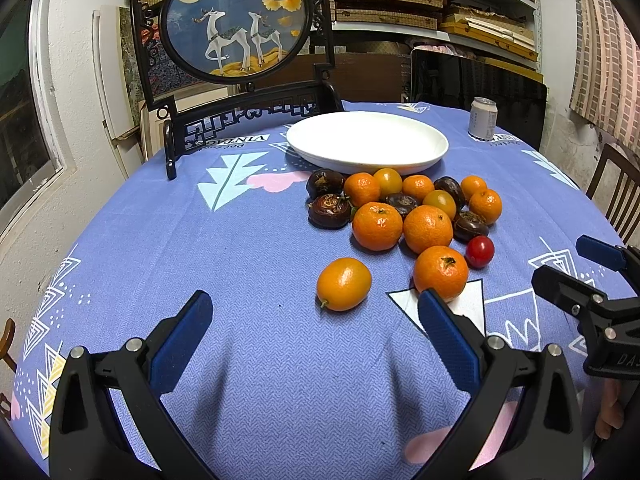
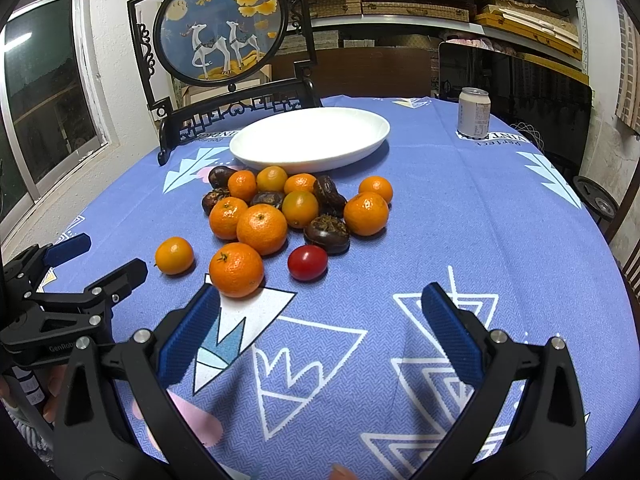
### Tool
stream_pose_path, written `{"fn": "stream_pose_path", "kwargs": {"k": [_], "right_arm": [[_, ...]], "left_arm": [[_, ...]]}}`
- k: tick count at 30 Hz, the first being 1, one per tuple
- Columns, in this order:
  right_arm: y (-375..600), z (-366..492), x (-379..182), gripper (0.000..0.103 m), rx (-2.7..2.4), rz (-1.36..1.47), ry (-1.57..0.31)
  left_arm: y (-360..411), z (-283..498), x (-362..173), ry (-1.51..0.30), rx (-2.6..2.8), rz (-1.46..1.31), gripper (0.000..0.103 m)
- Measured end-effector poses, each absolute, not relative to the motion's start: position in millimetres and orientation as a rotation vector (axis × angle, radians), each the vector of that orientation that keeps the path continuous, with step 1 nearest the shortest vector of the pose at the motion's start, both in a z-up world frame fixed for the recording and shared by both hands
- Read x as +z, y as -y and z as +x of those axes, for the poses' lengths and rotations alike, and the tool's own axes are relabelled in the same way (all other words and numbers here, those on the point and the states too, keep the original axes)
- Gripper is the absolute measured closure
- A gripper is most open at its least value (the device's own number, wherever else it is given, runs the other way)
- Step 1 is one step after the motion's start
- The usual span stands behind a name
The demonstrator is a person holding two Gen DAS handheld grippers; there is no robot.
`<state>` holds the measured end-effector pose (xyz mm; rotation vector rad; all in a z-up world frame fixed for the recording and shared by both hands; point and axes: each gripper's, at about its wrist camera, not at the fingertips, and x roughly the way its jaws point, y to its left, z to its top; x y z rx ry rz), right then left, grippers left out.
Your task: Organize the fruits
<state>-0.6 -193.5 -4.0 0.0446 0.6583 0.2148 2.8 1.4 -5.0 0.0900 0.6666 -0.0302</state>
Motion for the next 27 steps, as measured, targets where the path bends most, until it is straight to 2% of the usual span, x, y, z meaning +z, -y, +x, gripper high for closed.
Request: {"fn": "stream_pose_path", "kwargs": {"k": [27], "right_arm": [[192.3, -0.9, -4.3, 0.002, 0.214, 0.045, -0.659]], "left_arm": [[0.4, 2.8, -6.2, -0.67, -0.032, 0.092, 0.001]]}}
